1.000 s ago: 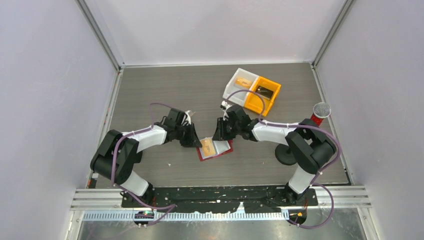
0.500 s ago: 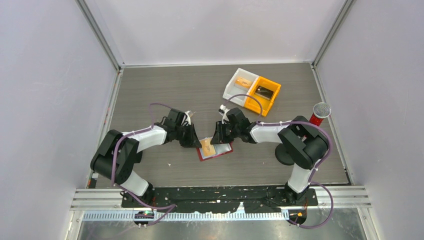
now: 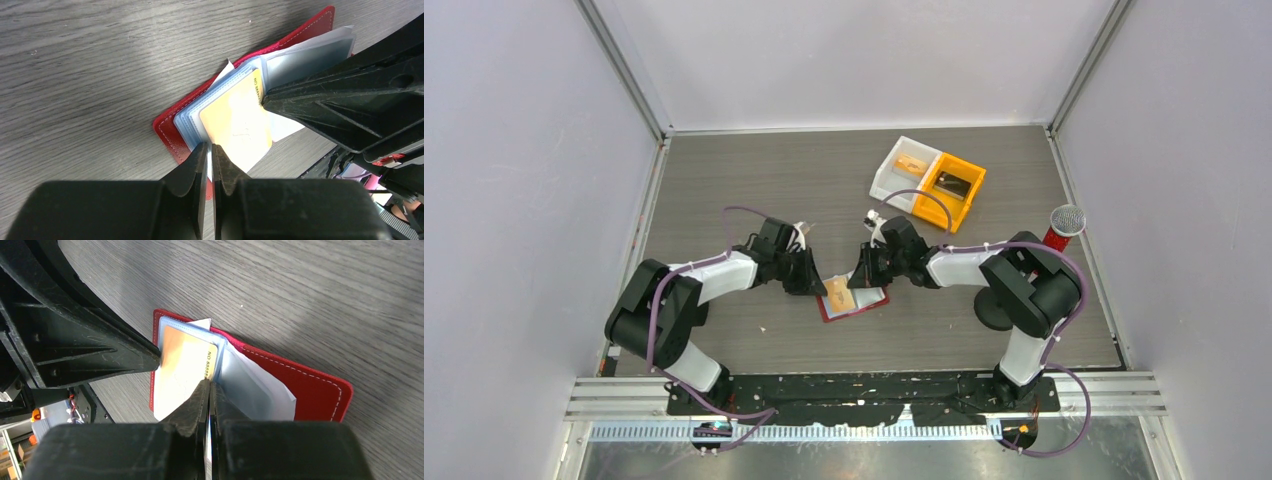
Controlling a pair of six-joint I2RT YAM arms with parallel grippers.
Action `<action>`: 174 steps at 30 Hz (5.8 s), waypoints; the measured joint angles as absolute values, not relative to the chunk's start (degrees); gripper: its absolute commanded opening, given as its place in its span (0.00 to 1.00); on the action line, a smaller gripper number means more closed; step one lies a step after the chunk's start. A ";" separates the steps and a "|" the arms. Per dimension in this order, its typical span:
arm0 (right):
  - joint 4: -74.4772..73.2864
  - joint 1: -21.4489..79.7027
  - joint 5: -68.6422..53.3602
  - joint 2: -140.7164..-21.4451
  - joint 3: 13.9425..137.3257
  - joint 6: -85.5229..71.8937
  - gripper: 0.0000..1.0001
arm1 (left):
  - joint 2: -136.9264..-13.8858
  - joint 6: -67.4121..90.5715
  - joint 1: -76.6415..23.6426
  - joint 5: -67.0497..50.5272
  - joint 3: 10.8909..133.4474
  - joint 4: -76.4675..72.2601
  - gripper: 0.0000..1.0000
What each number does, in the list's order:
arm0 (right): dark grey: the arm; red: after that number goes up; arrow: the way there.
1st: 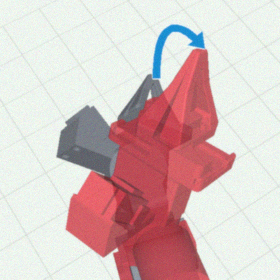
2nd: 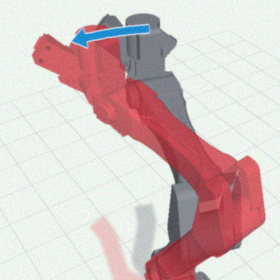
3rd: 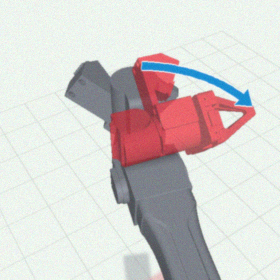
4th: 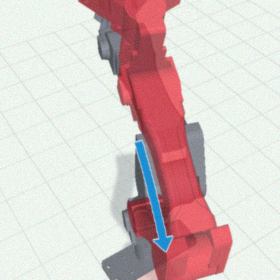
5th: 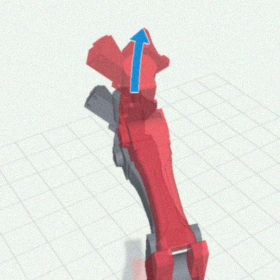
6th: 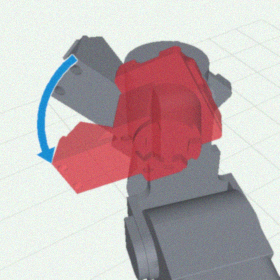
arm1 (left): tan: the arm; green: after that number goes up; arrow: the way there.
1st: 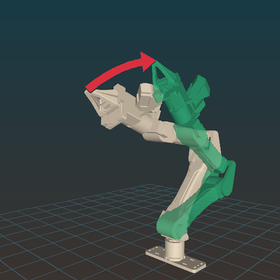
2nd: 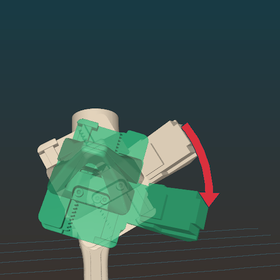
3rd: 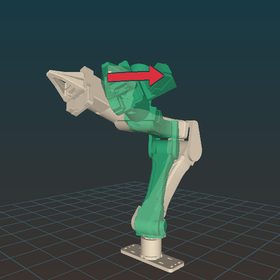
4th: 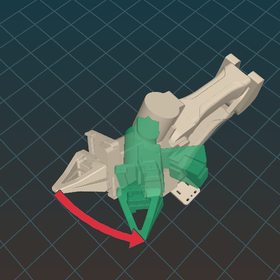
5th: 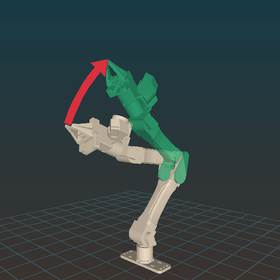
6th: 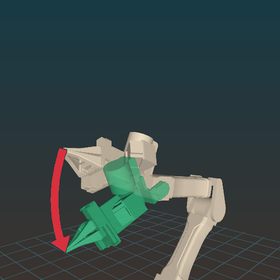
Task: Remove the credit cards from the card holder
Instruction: Remove the credit card from the card holder, then place the credit card in the storage box.
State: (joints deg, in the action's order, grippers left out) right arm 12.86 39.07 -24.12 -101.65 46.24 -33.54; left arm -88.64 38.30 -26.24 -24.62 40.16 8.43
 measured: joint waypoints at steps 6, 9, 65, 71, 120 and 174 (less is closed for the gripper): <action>13.28 38.50 -25.21 -100.82 45.41 -33.26 0.05 | -88.99 38.33 -26.24 -24.47 40.16 8.43 0.11; 13.23 38.06 -25.82 -99.59 44.62 -33.06 0.05 | -89.06 38.33 -26.24 -24.47 40.16 8.43 0.11; 16.40 35.86 -32.71 -100.88 43.05 -37.28 0.05 | -89.03 38.76 -26.20 -25.04 39.07 6.63 0.11; 13.87 34.52 -32.91 -98.00 42.41 -35.27 0.05 | -89.03 38.85 -26.24 -25.02 39.07 6.63 0.11; -15.31 28.71 -53.60 -74.24 55.18 -15.79 0.05 | -61.39 37.56 -27.31 -39.09 42.35 7.22 0.48; -15.40 28.82 -28.97 -44.99 57.63 -29.56 0.95 | -103.98 59.64 -27.24 -21.91 72.10 -19.18 0.00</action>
State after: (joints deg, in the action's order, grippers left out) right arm -15.40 28.82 -28.97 -44.99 57.63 -29.56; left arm -103.98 59.64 -27.24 -21.91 72.10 -19.18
